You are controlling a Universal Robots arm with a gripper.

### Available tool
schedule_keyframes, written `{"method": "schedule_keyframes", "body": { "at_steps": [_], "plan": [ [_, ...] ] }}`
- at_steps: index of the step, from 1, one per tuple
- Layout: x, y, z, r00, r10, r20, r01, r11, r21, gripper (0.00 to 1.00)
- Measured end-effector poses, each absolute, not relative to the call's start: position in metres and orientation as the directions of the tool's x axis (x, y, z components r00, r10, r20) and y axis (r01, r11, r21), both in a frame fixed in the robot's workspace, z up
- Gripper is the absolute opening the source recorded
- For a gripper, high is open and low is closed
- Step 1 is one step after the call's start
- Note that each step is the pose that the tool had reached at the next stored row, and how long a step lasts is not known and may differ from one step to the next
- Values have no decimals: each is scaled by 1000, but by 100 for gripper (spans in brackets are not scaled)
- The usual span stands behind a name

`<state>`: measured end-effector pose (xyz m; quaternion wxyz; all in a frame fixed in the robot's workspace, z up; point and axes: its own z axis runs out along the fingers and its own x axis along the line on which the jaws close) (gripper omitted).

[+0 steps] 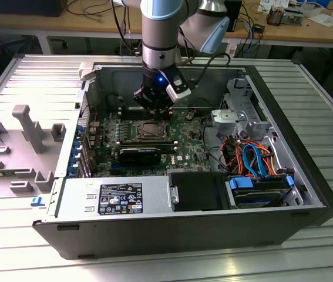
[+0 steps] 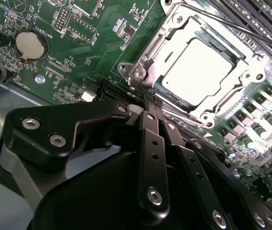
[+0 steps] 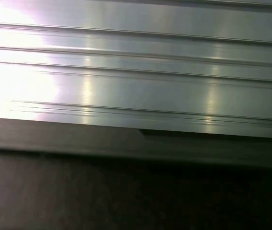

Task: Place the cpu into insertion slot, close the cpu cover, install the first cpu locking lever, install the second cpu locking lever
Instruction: 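Install the first cpu locking lever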

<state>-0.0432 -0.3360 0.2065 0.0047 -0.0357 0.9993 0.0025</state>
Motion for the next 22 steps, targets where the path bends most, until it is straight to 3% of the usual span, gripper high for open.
{"method": "schedule_keyframes", "body": {
  "at_steps": [22],
  "plan": [
    [-42, -337, 207, -997, -71, -9, -71, 997, 4, 11]
  ]
}}
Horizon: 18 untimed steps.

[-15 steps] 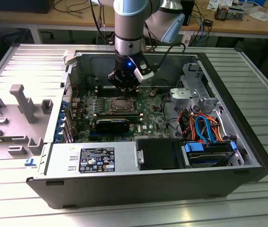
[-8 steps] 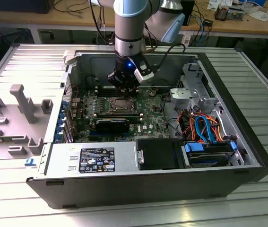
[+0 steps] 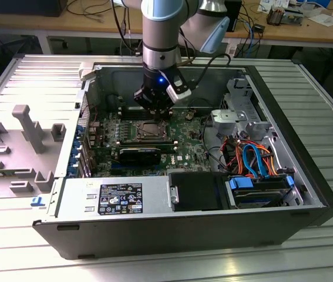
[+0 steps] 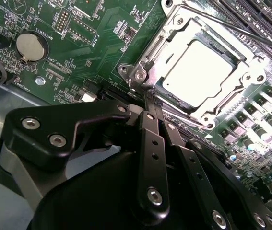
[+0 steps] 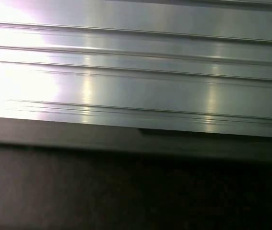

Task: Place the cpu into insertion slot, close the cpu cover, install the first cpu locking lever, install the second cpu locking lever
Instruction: 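Install the first cpu locking lever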

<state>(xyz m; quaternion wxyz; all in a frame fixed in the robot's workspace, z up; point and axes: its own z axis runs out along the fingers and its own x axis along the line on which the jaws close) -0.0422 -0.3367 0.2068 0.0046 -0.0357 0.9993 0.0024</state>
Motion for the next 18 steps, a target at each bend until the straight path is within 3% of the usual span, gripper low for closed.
{"method": "schedule_keyframes", "body": {
  "at_steps": [18],
  "plan": [
    [-42, -340, 205, -997, -71, -9, -71, 997, 4, 11]
  ]
}}
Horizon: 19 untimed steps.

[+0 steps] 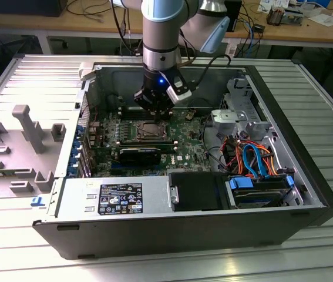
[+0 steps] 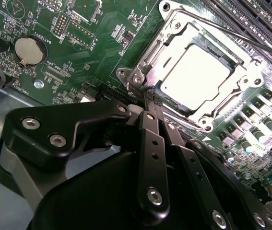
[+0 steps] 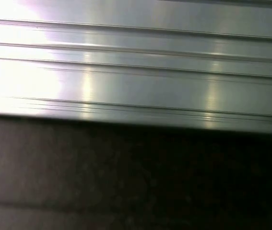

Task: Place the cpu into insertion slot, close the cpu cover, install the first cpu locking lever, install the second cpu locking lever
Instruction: 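Install the first cpu locking lever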

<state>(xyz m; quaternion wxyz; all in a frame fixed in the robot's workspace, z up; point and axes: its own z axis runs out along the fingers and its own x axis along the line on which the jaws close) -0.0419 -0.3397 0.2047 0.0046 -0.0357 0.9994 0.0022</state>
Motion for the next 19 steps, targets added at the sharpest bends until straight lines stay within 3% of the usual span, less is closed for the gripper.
{"method": "schedule_keyframes", "body": {
  "at_steps": [7, 12, 19],
  "plan": [
    [-41, -340, 202, -997, -71, -9, -71, 997, 4, 11],
    [-41, -340, 204, -997, -71, -11, -71, 997, 26, 11],
    [-41, -340, 210, -997, -71, -9, -71, 997, 16, 11]
  ]
}}
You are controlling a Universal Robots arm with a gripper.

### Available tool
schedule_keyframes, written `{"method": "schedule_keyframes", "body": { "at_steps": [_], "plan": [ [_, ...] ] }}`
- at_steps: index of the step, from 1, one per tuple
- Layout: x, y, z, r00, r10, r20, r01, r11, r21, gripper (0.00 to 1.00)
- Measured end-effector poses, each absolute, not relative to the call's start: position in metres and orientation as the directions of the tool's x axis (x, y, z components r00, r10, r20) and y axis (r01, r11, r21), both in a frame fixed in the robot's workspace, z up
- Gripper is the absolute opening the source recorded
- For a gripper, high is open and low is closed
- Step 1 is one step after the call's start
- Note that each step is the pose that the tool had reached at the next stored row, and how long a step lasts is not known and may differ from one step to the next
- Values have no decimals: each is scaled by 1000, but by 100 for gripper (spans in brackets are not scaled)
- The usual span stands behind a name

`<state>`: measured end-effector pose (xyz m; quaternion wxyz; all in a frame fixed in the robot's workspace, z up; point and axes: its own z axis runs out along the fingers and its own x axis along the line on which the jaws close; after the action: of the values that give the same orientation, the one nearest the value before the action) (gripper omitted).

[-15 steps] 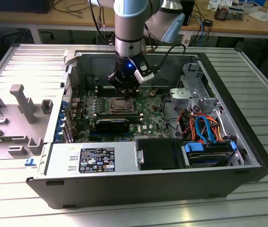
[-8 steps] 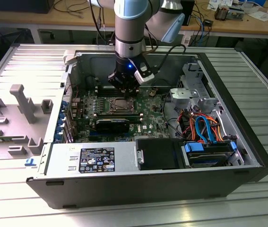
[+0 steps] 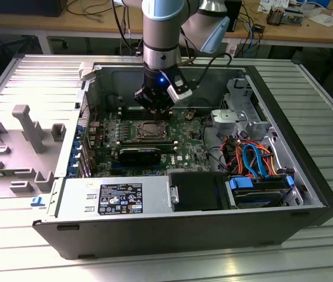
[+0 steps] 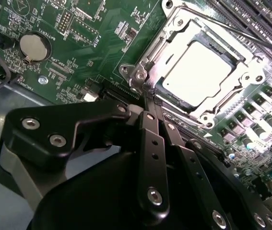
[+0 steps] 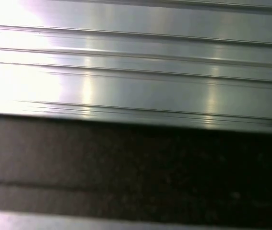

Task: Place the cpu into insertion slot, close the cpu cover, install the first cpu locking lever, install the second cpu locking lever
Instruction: 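Install the first cpu locking lever, then install the second cpu locking lever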

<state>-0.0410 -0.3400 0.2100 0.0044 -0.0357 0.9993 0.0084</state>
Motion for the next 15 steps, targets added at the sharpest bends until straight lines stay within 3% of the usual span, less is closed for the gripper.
{"method": "schedule_keyframes", "body": {
  "at_steps": [3, 15],
  "plan": [
    [-41, -340, 210, -997, -71, -8, -71, 997, -3, 11],
    [-41, -340, 210, -997, -71, -7, -71, 997, -10, 11]
  ]
}}
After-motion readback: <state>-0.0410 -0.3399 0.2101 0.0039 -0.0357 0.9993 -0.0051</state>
